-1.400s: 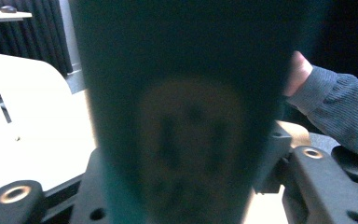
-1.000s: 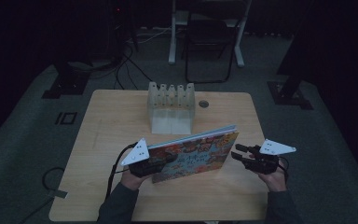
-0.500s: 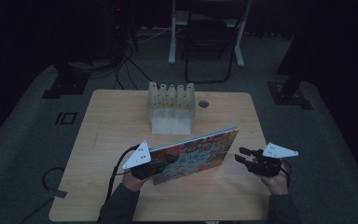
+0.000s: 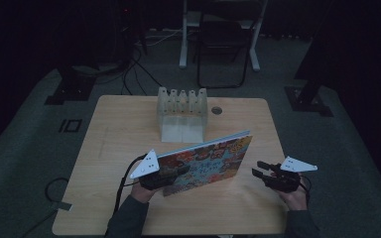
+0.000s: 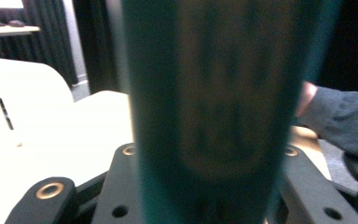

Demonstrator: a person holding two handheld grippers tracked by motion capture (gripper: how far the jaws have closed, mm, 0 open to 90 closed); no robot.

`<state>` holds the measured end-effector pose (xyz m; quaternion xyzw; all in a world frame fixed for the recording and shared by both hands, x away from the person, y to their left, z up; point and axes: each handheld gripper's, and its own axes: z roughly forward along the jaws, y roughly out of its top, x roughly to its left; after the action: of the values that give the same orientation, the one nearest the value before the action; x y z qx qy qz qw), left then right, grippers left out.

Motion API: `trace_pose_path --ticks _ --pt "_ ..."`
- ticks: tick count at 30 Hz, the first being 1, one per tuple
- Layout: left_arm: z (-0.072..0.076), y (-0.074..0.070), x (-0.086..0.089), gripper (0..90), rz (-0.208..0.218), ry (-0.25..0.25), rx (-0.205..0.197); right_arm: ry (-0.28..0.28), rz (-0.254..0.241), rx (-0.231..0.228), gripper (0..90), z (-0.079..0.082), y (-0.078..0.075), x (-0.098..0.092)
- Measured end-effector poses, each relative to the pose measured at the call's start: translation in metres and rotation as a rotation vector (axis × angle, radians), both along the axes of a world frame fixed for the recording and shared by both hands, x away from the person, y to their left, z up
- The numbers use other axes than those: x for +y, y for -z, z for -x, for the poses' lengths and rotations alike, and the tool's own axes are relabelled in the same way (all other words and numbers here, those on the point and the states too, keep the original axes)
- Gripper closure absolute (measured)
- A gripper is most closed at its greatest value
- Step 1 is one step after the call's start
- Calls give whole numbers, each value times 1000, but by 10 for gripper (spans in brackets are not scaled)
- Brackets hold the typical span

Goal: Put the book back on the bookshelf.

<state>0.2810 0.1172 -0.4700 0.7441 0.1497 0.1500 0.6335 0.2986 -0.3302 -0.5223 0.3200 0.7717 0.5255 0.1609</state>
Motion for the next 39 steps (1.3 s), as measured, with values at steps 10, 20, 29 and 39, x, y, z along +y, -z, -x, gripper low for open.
trace_pose_path --ticks 10,20,29,39 --pt "2 6 0 624 6 42 15 9 33 24 547 2 10 1" --pt "5 13 -3 705 9 26 6 16 36 36 547 2 16 -1" --pt "11 16 -12 704 14 54 -16 27 32 46 545 1 20 -4" --pt "13 22 -24 650 -20 66 -14 35 30 57 543 0 24 -5"
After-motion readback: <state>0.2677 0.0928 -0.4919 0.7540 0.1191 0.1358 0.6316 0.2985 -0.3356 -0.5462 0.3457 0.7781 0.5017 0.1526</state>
